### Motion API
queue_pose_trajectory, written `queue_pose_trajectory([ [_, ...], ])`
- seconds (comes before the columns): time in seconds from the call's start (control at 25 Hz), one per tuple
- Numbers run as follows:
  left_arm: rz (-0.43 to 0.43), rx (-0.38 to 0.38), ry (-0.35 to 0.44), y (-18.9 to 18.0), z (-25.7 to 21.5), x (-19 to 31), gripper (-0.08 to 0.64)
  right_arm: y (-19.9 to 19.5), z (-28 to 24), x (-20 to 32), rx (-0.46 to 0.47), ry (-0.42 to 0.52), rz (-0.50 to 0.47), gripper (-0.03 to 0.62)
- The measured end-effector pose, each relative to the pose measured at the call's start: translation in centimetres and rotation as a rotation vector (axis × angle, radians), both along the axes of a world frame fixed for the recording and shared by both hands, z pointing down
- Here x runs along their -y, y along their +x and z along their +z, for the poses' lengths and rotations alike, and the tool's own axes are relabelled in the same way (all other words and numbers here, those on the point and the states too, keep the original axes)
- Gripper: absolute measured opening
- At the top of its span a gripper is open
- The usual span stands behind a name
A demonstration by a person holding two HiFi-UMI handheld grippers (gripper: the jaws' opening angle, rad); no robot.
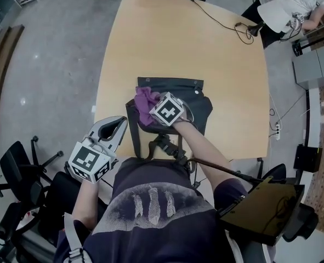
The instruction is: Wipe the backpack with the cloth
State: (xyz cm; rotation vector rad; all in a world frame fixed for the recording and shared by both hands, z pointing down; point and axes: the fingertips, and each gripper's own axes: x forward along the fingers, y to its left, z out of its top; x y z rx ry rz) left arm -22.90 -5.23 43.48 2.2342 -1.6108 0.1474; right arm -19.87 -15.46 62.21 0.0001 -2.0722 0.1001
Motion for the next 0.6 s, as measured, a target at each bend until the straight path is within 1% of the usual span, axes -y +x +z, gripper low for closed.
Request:
queue_pose_trajectory([
  [0.12,0.007,0.002,-0.009,0.5,0.2,0.6,0.006,0.9,-0.3,1.2,0.011,0.016,0.000,0.029],
  [0.24,0.018,0.002,-0.016,1.0,0.3,1.2,0.006,2.3,-0.4,2.5,0.001,0.012,0.028,0.029],
  [0.48,0.047,-0.002,-0.012,2.2,0.1,2.6,0.006,7.1,0.3,6.2,-0.072,0.061,0.089,0.029],
  [0.6,0.067,0.002,-0.018,3.0,0.3,3.6,0.006,8.8,0.7,7.9,-0.087,0.076,0.109,0.029],
])
